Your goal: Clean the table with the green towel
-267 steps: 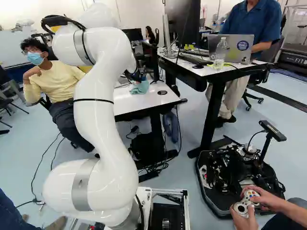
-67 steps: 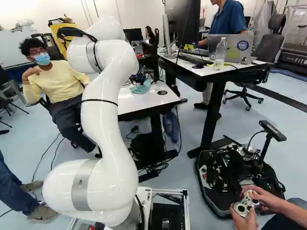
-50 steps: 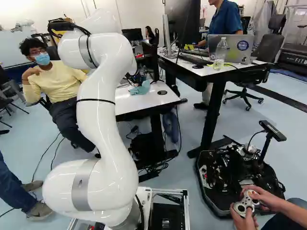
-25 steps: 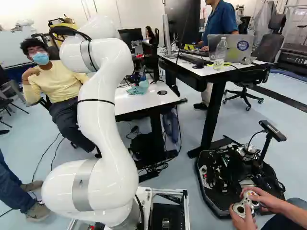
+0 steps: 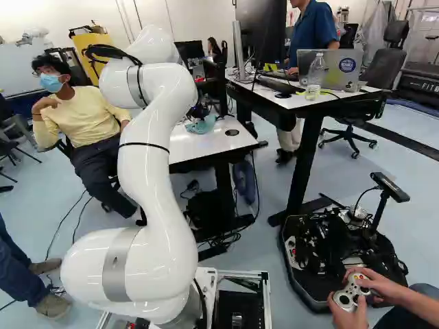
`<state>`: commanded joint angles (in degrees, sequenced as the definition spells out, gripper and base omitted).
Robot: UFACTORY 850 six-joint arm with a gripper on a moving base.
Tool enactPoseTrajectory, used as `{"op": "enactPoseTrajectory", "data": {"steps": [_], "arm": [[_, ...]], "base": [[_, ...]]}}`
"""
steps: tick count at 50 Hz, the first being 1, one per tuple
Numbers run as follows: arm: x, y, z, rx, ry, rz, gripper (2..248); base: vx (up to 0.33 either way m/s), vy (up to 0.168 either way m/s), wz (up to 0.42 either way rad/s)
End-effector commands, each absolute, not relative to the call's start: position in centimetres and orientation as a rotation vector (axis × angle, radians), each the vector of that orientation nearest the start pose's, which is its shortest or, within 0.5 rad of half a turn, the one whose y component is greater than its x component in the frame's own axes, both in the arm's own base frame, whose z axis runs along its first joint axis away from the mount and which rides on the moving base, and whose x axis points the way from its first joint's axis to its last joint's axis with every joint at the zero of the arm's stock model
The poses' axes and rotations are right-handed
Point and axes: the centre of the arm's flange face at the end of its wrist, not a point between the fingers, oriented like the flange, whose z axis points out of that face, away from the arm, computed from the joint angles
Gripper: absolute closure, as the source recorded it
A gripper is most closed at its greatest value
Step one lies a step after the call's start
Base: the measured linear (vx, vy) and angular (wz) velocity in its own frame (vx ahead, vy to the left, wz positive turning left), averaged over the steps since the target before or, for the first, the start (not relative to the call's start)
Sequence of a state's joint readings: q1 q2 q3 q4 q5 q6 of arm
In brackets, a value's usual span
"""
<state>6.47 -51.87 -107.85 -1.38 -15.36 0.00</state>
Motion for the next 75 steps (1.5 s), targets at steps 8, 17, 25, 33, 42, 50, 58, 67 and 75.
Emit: {"op": "enactPoseTrajectory", "data": {"steps": [8,17,25,33,42,50,58,67,75], "arm": [[79.1,7.7,42.4,-2.929,-0.175,-1.067,225],[77.7,7.3,42.6,-2.941,-0.169,-1.04,225],[76.5,7.6,42.9,-2.948,-0.178,-1.015,225],[75.4,8.6,43.0,-2.948,-0.2,-0.996,225],[74.8,10.1,43.1,-2.942,-0.23,-0.987,225],[75.5,11.1,42.9,-2.932,-0.247,-1.0,225],[76.7,11.4,42.7,-2.922,-0.249,-1.023,225],[77.4,11.5,42.6,-2.917,-0.248,-1.036,225],[77.5,11.6,42.6,-2.917,-0.248,-1.038,225]], "base": [[0.0,0.0,0.0],[0.0,0.0,0.0],[0.0,0.0,0.0],[0.0,0.0,0.0],[0.0,0.0,0.0],[0.0,0.0,0.0],[0.0,0.0,0.0],[0.0,0.0,0.0],[0.0,0.0,0.0]]}}
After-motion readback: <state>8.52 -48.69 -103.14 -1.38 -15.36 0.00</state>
